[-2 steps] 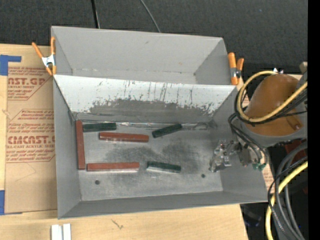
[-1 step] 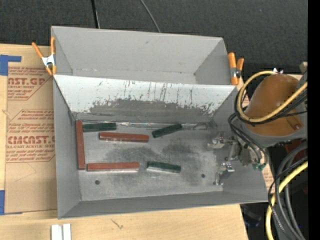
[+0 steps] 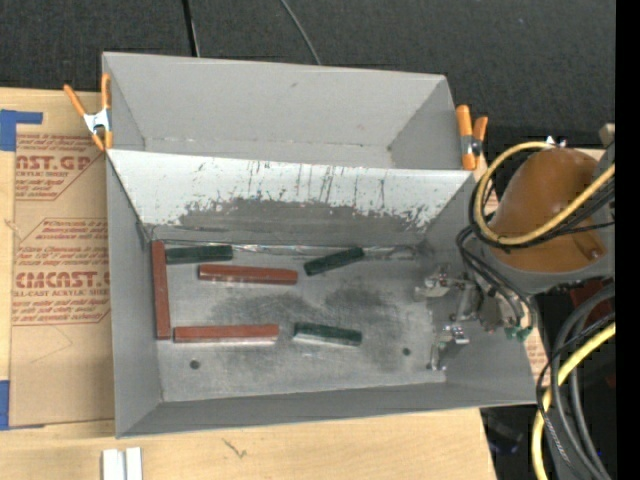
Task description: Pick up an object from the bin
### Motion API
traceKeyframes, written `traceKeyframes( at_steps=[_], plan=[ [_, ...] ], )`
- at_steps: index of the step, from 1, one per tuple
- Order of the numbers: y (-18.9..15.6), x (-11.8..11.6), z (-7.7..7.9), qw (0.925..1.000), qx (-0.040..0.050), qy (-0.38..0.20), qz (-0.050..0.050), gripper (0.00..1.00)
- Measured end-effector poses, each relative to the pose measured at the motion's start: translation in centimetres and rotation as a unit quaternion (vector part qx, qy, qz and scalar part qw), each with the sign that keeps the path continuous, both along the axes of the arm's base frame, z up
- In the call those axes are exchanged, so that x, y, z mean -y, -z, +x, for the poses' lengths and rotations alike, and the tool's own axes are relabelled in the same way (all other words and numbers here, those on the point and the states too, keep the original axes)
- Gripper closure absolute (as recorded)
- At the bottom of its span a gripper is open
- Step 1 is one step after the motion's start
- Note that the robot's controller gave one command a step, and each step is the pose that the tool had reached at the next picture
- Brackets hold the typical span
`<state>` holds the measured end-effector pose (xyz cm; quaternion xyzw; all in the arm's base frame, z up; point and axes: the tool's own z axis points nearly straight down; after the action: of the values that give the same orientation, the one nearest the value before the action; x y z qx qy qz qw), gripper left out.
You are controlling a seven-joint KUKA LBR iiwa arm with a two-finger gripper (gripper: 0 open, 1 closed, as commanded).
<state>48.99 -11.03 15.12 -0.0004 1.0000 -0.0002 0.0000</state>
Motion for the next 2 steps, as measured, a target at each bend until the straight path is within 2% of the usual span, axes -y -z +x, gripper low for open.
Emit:
traceKeyframes(
  at_steps=[1, 2],
  plan=[
    [5.33, -4.69, 3.01, 0.9996, 0.0025, -0.03, 0.0, 0.0],
    [5.62, -4.95, 3.14, 0.9995, 0.0025, -0.031, 0.0, 0.0]
  ],
)
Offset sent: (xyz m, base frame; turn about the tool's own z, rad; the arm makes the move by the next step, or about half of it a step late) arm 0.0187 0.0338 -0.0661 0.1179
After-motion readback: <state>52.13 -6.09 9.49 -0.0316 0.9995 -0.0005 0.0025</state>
